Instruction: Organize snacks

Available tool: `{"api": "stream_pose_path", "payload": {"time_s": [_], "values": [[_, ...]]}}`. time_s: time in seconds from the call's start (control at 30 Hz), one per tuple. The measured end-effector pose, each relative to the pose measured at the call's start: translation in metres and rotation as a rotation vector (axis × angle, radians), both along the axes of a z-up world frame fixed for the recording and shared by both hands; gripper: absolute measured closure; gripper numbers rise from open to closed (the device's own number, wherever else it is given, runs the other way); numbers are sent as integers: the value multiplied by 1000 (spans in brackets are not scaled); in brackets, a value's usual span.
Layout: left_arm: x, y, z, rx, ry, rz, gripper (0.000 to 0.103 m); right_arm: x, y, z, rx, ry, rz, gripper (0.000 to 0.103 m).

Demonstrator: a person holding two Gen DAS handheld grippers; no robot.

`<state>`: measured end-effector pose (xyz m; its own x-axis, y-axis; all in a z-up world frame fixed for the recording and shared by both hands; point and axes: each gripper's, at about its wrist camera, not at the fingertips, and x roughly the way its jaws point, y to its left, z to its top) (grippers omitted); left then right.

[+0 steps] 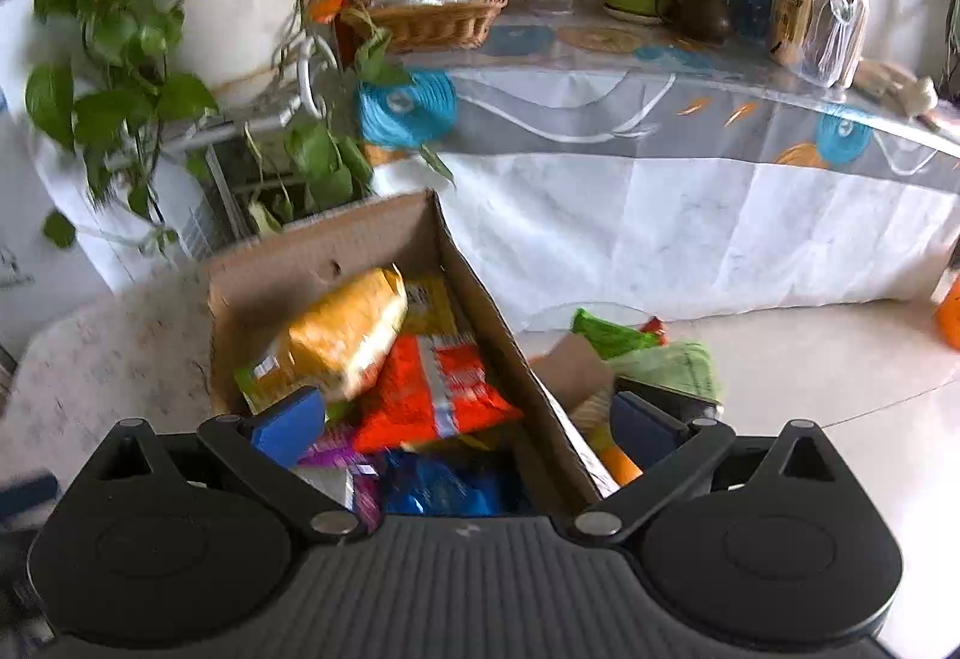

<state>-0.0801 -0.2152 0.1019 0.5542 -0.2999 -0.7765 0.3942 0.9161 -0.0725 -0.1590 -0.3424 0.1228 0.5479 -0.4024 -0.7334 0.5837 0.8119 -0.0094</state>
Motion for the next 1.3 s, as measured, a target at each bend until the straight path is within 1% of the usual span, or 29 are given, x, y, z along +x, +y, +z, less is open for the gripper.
{"api": "stream_pose_path", "payload": {"time_s": [0.07, 0.27, 0.47, 1.0, 1.3], "values": [[0, -1, 1, 11, -3, 13, 8, -1, 2, -3, -5, 22, 13, 0], [6, -8, 1, 34, 10, 33, 7, 1, -1, -2, 14, 21, 10, 0], [9, -15, 3, 61, -4, 44, 6, 4, 2, -4, 13, 36, 15, 0], [12, -24, 1, 111, -6, 40, 4, 11, 3, -6, 0, 56, 18, 0], [15, -24, -1, 117, 2, 31, 5, 14, 3, -6, -10, 64, 14, 0]]}}
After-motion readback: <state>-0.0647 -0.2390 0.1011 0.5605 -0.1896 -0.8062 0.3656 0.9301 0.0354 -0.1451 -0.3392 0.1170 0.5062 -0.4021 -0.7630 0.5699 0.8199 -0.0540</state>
